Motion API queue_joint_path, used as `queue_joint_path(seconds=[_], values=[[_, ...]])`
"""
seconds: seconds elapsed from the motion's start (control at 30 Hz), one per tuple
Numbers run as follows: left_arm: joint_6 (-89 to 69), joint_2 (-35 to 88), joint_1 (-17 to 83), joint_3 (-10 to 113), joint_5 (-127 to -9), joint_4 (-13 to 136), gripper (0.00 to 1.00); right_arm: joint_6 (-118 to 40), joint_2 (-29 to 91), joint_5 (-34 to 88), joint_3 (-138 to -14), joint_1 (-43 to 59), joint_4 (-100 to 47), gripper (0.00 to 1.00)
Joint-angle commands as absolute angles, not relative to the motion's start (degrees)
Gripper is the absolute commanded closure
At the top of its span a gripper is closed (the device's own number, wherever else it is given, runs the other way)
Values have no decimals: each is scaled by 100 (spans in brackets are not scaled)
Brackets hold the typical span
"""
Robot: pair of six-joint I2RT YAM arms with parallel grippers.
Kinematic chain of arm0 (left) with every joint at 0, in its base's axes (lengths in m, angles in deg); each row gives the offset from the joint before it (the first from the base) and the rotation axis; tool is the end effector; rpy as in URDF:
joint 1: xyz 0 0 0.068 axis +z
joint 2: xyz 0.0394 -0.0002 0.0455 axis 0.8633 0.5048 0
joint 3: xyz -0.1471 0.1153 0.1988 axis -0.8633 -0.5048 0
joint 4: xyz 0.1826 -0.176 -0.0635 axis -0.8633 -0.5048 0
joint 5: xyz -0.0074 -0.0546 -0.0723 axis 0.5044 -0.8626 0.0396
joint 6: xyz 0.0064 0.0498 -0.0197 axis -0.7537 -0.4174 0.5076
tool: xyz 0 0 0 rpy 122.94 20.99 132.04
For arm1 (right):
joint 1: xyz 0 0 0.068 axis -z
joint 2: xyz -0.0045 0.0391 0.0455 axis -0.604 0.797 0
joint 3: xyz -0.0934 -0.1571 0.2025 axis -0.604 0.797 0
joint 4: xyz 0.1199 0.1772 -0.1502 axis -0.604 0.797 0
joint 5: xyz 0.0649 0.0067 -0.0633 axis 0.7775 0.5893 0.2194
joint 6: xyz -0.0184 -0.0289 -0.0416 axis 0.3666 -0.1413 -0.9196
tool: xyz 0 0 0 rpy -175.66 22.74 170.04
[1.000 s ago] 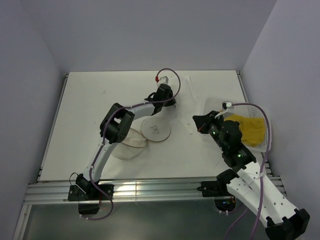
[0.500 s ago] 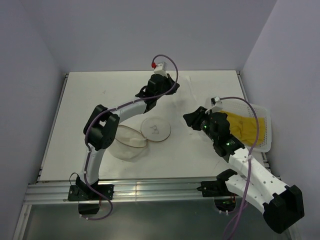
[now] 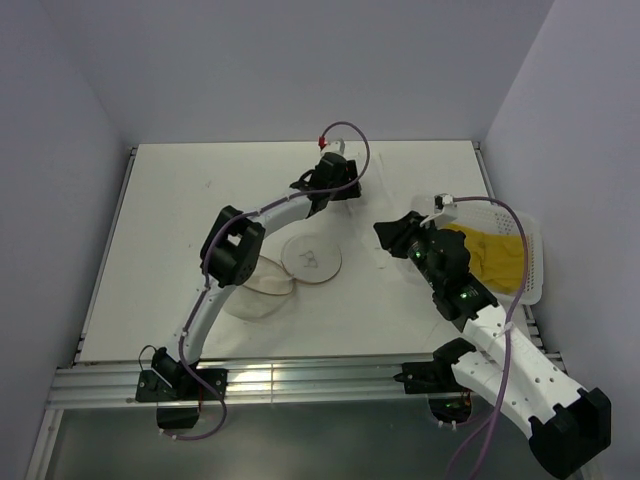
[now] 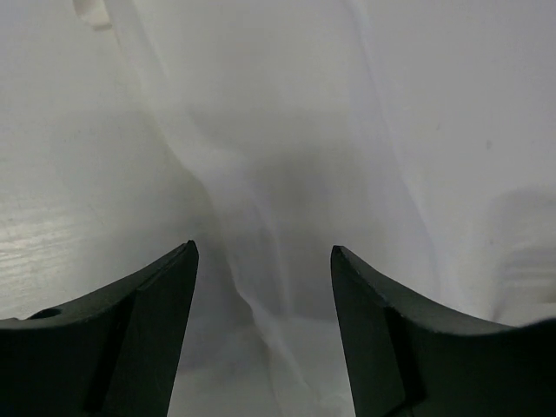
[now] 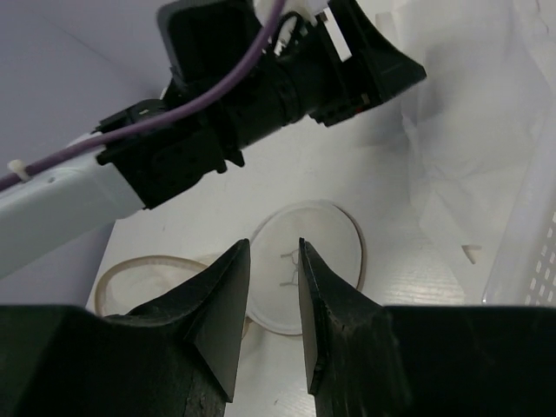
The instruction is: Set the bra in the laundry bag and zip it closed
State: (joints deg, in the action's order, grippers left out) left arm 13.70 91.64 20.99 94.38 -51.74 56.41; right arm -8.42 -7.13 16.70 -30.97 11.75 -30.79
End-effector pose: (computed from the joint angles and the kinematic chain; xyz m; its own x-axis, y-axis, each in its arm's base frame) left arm 0.4452 -0.3505 0.1775 -0.6106 -0.2505 -0.7512 0.2111 0.8628 -0.4593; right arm 0.1700 0.0788 0.2842 -0.3389 0.5104 -0.7904 -0.2253 0.7716 0.5949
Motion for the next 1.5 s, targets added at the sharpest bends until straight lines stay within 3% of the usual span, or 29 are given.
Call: queue_joint_path(seconds=[0.0,0.37,0.47,0.5,0.63,0.73,0.77,0.8,1.13,1.47], values=[[1296,9388,2110,10024,-5138,5246,31,-977,-817,1556,-3212,1158,-3124,64],[1674,10030,2207,10227,-5682,5772,34,-1021,-931,1652,-3080,1158,-3097,65],[1893,9996,2233,9896,-5867,6339,41,-1013,-1019,1679,-3062,1158,-3106,65],[1902,9935,2242,9737,-5842,6562,51,-1012,-1037,1688,-3045,1150,-3106,66],[1999,9697,2233,9375,-5718,7038,66,-1065,-1011,1775,-3062,1158,-3054,66],[2008,9653,2233,9305,-5692,7258,84,-1056,-1010,1811,-3045,1150,-3036,66],[2025,9644,2233,9278,-5709,7328,98,-1065,-1010,1802,-3027,1150,-3045,66],[2034,9592,2233,9235,-5727,7424,100,-1065,-1010,1793,-3018,1150,-3045,66],[1973,8107,2224,7926,-6175,8312,100,-960,-703,1881,-3071,1158,-3212,61],[1858,6947,2224,7652,-7071,8208,100,-1091,-843,1697,-3413,1158,-3071,55]])
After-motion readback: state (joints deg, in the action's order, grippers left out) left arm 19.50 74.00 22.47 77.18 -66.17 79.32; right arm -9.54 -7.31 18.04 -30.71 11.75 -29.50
